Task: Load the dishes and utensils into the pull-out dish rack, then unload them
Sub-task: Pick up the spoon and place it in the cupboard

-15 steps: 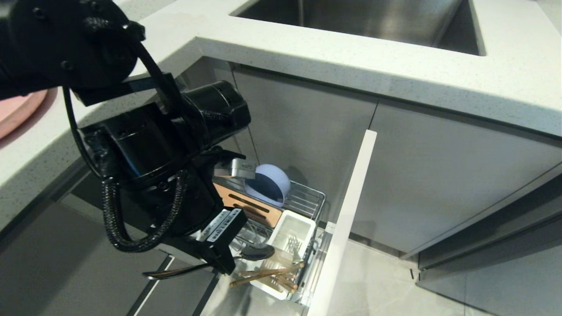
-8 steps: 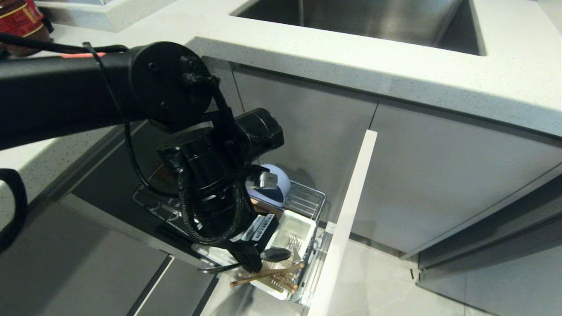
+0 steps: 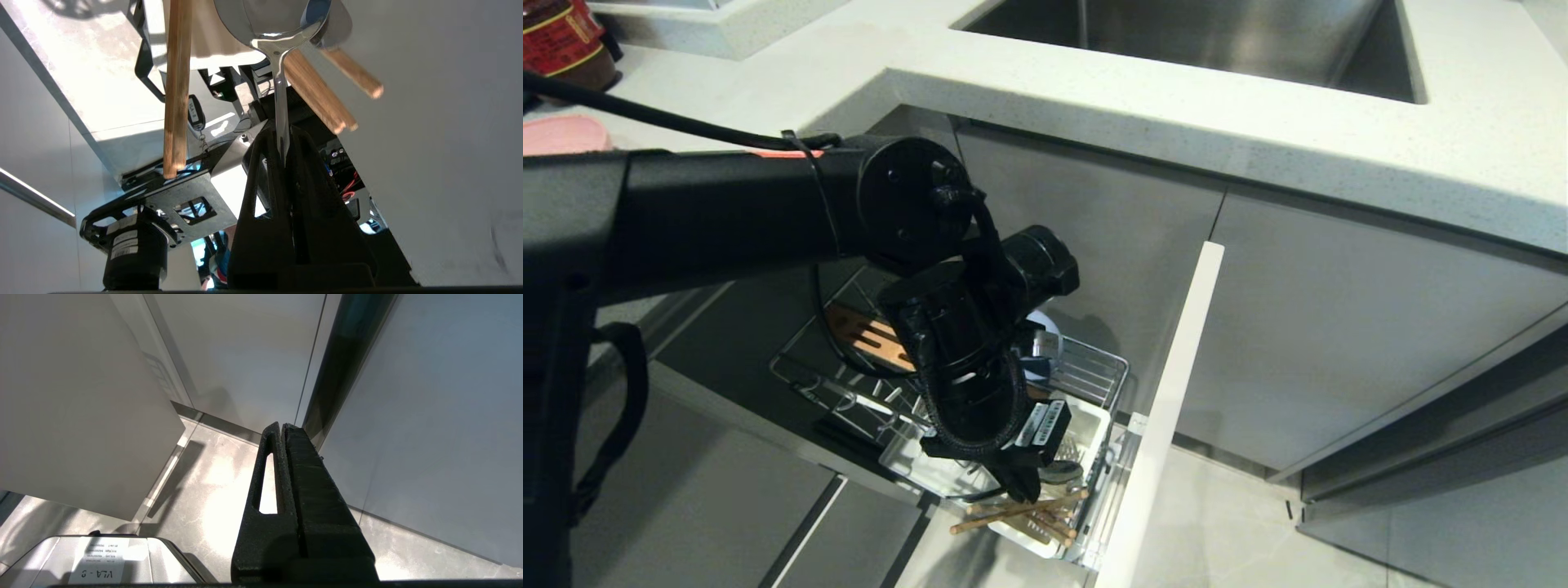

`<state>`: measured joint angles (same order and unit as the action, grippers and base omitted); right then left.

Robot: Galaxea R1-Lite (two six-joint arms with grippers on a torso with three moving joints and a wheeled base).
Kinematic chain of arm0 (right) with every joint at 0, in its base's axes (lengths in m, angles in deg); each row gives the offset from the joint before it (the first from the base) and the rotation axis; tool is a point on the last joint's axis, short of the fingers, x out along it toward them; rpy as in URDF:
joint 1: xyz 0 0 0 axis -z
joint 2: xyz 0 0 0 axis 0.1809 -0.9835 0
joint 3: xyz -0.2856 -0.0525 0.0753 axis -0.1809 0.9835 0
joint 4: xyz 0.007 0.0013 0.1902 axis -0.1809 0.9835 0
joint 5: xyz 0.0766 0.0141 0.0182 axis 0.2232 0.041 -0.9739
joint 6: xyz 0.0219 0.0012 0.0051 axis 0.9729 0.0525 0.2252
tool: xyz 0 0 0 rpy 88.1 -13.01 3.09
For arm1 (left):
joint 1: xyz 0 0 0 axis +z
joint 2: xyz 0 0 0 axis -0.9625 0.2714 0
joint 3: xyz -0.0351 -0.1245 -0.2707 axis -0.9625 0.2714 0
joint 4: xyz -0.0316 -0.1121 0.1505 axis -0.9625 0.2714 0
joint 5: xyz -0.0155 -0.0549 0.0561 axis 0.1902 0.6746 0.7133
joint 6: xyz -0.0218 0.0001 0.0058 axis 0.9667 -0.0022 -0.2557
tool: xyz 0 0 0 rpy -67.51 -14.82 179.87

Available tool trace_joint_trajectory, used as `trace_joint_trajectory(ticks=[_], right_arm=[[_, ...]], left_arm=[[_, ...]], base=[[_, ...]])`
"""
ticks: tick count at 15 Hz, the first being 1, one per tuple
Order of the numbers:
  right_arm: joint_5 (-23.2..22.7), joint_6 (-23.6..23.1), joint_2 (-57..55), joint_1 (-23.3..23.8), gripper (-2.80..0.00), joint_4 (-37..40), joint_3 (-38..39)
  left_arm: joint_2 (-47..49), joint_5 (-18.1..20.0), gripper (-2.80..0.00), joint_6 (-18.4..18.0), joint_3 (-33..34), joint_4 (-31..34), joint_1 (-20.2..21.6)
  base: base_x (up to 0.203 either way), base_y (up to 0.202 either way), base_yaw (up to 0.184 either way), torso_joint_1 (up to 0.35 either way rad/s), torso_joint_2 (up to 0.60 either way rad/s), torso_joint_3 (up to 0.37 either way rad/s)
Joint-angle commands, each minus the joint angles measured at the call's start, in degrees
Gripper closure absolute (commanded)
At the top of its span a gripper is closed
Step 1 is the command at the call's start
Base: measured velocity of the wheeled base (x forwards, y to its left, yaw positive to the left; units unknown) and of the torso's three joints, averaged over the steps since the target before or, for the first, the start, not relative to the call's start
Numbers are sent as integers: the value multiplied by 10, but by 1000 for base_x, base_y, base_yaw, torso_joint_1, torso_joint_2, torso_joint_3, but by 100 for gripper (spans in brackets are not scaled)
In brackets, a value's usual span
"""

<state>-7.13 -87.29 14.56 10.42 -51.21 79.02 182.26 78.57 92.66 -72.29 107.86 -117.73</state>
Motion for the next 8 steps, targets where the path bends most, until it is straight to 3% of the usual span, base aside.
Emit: trace_joint_trajectory(ticks=[1, 8], right_arm=[[0, 0, 0, 0, 0, 0, 0], [0, 0, 0, 0, 0, 0, 0]], left_arm=[[10, 0, 0, 1, 0, 3, 0], [23, 0, 0, 8, -1, -26, 7]], base=[[0, 0, 0, 0, 0, 0], [0, 0, 0, 0, 0, 0]])
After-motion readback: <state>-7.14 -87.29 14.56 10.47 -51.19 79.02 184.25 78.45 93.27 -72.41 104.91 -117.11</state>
